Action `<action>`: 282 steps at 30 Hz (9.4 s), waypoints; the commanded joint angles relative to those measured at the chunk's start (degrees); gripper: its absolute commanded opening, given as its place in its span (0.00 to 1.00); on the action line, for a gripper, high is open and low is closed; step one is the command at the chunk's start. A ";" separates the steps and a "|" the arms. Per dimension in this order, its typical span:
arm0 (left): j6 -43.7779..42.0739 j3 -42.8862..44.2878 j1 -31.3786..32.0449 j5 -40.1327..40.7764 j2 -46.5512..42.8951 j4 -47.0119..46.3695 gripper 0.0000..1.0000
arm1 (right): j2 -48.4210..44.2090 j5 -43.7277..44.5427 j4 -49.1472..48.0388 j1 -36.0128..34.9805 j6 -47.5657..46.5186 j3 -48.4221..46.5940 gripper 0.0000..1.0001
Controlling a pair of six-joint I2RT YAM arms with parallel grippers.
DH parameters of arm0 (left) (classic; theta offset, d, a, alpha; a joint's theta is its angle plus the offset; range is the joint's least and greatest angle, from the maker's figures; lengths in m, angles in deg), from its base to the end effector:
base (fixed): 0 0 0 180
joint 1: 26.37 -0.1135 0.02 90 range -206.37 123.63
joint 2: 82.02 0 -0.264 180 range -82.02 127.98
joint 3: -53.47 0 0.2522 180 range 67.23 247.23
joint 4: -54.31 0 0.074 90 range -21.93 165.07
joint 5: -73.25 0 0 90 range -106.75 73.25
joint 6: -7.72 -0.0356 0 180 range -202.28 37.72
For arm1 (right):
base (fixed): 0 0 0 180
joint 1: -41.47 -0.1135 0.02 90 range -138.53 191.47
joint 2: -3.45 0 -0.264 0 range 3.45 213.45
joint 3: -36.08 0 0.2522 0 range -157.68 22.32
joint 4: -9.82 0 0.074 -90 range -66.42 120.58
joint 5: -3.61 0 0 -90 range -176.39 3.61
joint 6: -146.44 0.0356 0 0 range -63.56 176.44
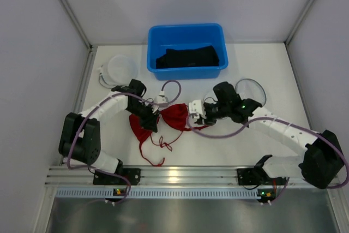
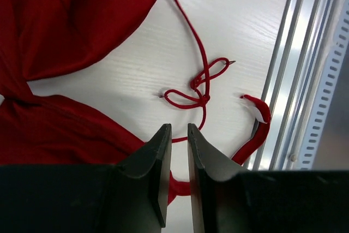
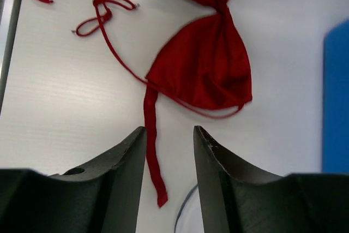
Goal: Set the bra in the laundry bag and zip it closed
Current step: Adjust the bra at the center of the board.
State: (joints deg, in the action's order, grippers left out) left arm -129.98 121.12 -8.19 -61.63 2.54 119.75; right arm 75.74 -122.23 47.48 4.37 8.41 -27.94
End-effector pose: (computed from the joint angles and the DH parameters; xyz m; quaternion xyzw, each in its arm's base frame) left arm 0.2292 -0.1017 0.2046 0.5228 0.7601 -0.3526 0.1567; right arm 0.1954 0.1739 0.2548 -0.6816 0.5715 0.2499 0.3825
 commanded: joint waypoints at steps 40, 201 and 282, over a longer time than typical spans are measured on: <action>17.64 12.56 2.31 17.72 21.44 2.99 0.29 | 29.14 12.45 -11.42 -27.67 -12.88 -7.31 0.00; 25.29 5.98 -39.36 -5.04 1.41 -3.52 0.47 | 56.20 5.69 6.34 -17.13 21.22 -62.94 0.00; 35.22 7.73 -49.73 -2.67 7.38 -9.05 0.48 | 58.22 24.94 -0.71 -37.43 44.87 -49.67 0.42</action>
State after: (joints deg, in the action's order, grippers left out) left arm -94.36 128.09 -57.44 -64.21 10.95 111.73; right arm 132.11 -99.45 47.39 -31.11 53.48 -76.05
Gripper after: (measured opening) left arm 0.474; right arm 0.428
